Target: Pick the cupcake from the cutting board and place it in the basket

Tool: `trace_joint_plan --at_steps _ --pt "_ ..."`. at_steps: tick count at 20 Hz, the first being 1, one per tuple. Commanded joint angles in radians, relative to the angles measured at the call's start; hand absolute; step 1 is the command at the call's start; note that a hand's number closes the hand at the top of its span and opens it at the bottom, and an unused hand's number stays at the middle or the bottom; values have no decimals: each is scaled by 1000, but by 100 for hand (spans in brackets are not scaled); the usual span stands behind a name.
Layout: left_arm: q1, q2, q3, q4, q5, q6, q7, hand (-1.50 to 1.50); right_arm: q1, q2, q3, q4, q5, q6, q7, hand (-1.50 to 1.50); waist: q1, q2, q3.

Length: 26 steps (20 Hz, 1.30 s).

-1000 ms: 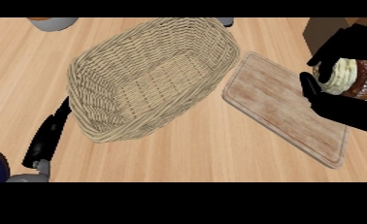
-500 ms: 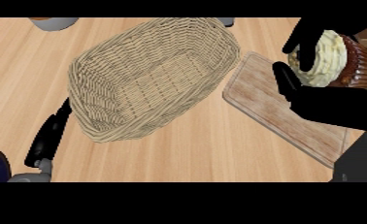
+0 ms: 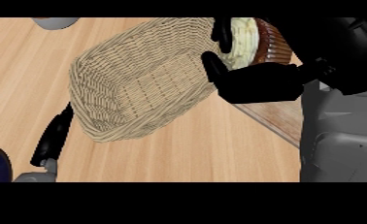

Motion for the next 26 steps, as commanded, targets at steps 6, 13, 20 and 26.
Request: trace_joint_plan --at_steps 6,13,20,26 --pt "-12 -11 28 46 -4 -5 -22 0 -35 7 180 182 73 -161 20 150 -1 1 0" --pt "37 -5 27 -1 -10 -23 -51 0 -4 7 291 379 179 -341 -29 150 5 2 0" --pt "-22 -17 21 -39 -22 -42 55 0 6 7 410 436 83 -539 -9 -150 1 0 1" --pt "10 7 42 -13 -11 -57 -13 0 -59 7 295 532 56 -783 -37 -150 14 3 0"
